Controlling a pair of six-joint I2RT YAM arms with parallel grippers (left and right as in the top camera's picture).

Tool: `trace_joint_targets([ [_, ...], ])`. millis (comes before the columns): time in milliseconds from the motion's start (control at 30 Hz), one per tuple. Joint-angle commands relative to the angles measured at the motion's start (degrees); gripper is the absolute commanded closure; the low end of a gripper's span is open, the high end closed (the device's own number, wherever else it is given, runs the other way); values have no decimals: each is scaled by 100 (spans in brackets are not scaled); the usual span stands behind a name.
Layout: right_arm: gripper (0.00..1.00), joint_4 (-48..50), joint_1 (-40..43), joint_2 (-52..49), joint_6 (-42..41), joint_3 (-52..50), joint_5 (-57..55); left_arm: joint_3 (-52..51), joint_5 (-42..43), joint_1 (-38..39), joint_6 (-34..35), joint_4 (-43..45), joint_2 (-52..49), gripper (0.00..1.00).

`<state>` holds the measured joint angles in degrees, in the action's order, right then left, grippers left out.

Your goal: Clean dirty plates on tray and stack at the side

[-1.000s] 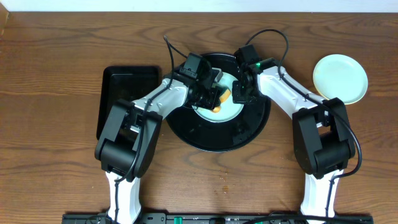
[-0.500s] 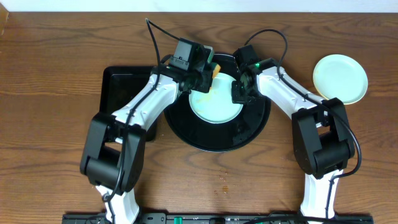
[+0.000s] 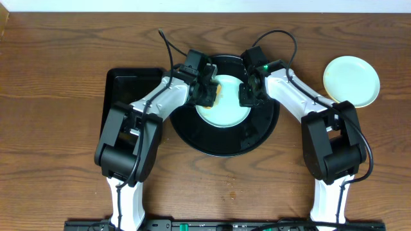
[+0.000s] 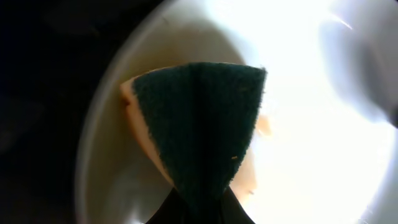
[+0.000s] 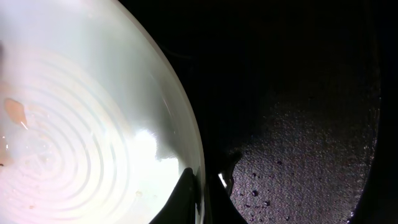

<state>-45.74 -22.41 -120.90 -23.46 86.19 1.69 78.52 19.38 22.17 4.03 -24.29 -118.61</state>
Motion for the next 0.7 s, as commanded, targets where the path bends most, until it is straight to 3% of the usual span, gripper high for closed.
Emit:
trace_joint_targets([
  [0, 99, -76, -157, -166, 79, -168, 111, 9, 1458, 0, -39, -295, -9, 92],
  [200, 99, -76, -157, -168, 79, -168, 111, 225, 1497, -149, -33, -385, 673, 93],
  [467, 99, -2, -155, -166, 146, -162, 109, 299, -680, -1032, 629, -509, 2251, 93],
  [667, 99, -306, -133, -144, 496, 350, 9, 289, -1001, -1829, 1316, -1176, 2426, 92],
])
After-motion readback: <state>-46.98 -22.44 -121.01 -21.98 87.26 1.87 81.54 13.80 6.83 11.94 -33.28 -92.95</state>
